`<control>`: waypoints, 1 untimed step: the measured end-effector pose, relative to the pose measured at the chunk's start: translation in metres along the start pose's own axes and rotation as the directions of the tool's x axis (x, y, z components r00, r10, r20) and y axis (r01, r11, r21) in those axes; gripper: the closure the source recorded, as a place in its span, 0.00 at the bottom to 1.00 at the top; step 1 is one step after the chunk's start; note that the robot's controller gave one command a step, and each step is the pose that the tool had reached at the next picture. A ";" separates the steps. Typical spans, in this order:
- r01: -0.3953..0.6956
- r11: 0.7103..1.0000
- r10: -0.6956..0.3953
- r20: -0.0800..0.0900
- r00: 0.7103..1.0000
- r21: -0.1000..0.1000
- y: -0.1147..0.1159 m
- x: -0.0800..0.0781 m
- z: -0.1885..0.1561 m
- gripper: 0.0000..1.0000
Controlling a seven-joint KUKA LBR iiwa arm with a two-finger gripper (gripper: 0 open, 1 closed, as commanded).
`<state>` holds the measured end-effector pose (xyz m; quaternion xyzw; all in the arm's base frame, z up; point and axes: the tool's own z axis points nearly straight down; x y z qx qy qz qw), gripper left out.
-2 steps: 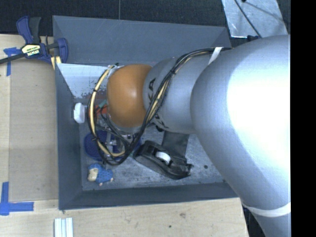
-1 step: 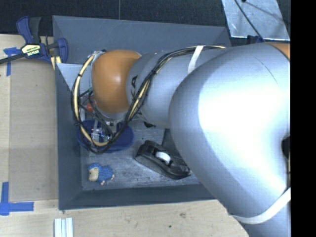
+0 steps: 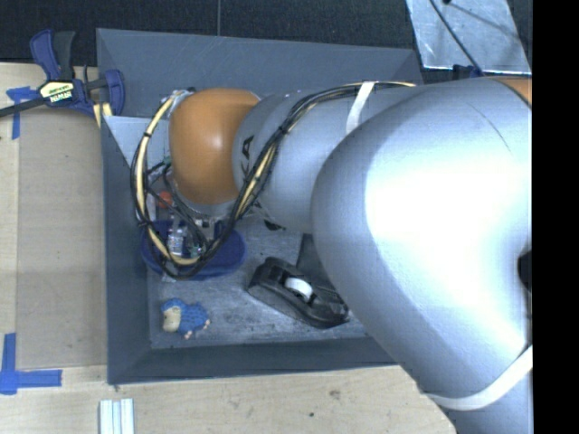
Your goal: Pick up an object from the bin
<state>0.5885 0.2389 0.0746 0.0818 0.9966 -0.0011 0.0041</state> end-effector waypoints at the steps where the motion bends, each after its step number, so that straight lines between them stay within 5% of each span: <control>1: 0.000 1.000 0.000 0.001 1.000 -0.006 0.000 -0.003 -0.077 1.00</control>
Offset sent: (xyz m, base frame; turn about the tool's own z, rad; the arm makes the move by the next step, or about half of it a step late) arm -0.0002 0.0000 0.0715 0.0000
